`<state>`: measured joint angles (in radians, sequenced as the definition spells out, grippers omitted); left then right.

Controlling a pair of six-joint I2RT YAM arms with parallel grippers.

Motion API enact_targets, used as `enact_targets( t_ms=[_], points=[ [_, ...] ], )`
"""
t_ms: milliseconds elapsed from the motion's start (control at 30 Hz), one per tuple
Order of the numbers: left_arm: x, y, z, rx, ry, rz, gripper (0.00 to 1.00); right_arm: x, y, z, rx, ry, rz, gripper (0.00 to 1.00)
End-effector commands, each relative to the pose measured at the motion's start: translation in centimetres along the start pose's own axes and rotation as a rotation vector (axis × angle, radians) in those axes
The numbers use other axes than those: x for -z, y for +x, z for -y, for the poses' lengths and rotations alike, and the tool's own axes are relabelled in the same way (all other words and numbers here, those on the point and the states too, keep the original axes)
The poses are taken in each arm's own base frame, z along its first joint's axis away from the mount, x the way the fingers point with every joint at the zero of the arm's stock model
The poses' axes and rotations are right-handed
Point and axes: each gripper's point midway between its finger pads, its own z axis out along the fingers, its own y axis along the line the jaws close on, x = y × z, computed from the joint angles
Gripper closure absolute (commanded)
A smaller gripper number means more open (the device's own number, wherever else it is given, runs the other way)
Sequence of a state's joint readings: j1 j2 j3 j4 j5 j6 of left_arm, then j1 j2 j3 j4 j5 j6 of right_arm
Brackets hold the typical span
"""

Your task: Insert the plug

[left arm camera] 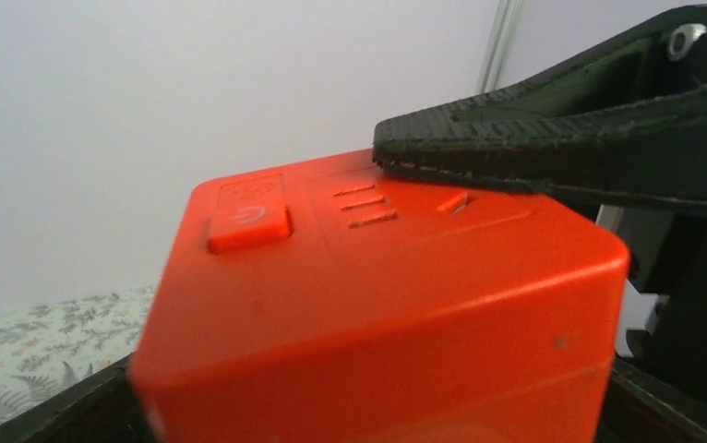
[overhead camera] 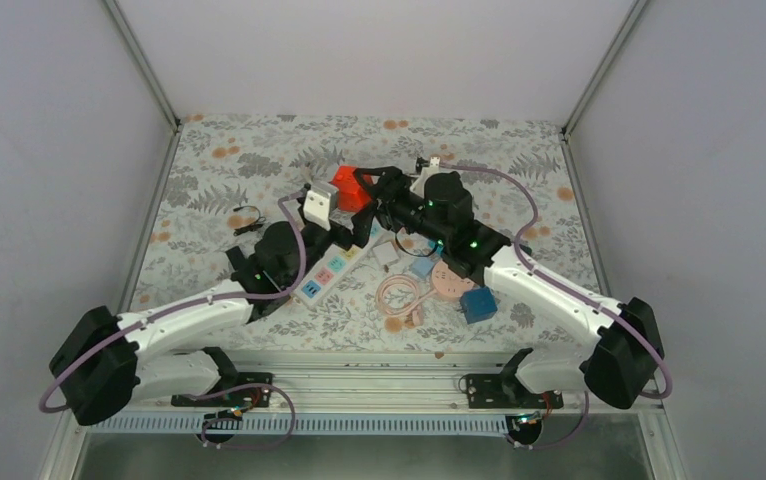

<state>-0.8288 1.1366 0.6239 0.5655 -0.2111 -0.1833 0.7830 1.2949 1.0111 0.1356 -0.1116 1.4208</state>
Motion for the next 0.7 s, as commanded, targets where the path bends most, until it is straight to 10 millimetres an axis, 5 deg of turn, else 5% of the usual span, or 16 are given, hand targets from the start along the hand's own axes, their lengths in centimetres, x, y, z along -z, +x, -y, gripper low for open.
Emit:
enact_targets(
  t_ms=[0, 100, 200, 367, 533, 667],
  points=[
    [-0.4, -3.4, -0.1, 0.033, -0.044, 0.179, 0.03, 0.0, -0.8, -3.2, -0.021, -0.103, 0.006, 0.34],
    [-0.5, -3.3, 0.1, 0.001, -0.041, 0.196, 0.08, 0.1, -0.9, -2.5, -0.025, -0.088, 0.003, 0.33],
    [-0.7, -2.9, 0.2, -0.023, -0.042, 0.188, 0.28, 0.1, -1.0, -1.9, -0.031, -0.08, -0.008, 0.33],
    [-0.6, -2.8, 0.3, -0.038, -0.034, 0.192, 0.45, 0.5, -0.9, -2.5, -0.002, -0.096, -0.029, 0.33],
    [-0.8, -2.2, 0.6, -0.145, -0.015, 0.16, 0.53, 1.5, -1.9, -2.5, 0.134, -0.06, 0.038, 0.03],
    [-0.7, -1.3, 1.7, -0.277, 0.086, 0.12, 0.53, 2.7, -2.8, -1.4, 0.381, 0.035, 0.037, 0.0]
  ],
)
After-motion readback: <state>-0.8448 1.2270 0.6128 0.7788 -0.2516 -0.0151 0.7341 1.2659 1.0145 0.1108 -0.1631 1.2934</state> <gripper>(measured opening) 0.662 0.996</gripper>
